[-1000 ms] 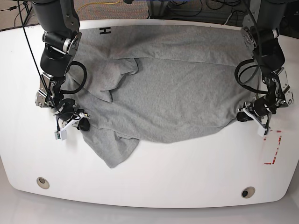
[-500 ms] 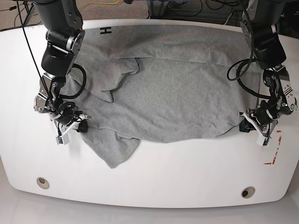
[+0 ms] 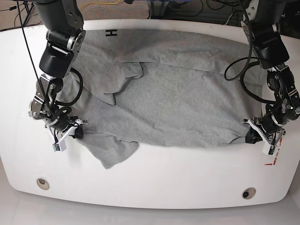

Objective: Layout the t-shirt on the table in an organized manner, then fold the t-shirt properly
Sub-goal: 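Lift and fold the shirt half over with both grippers toward the collar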

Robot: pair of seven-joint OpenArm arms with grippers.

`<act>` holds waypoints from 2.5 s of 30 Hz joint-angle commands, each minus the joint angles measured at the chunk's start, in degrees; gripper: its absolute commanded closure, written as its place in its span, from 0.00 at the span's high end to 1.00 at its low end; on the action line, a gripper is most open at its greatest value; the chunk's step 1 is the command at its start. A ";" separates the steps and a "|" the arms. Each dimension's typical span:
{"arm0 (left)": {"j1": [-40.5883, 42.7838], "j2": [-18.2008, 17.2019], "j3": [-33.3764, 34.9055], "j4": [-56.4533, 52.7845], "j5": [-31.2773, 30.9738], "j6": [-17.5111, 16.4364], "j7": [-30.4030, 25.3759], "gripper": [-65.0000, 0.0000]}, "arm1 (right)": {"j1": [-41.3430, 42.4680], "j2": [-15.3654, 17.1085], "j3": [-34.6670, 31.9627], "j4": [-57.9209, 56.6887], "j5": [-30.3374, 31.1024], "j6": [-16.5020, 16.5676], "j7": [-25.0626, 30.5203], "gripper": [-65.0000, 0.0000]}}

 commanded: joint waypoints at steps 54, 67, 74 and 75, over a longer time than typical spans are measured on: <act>10.65 -5.42 -3.27 5.38 -0.93 -0.08 -1.60 0.00 | -31.23 -3.37 0.55 56.62 1.55 0.56 -27.82 0.05; 15.49 -5.51 -2.92 5.38 -0.93 -0.08 -1.69 0.01 | -36.42 -7.15 0.55 54.42 1.11 0.56 -27.73 0.05; 15.84 -6.12 -0.46 5.47 -0.84 -0.08 -1.43 0.22 | -36.68 -7.23 0.55 54.33 1.11 0.56 -27.73 0.28; 15.84 -6.39 -0.02 5.56 -0.84 -0.08 -1.43 0.28 | -36.68 -7.23 0.55 54.42 1.02 0.56 -27.73 0.33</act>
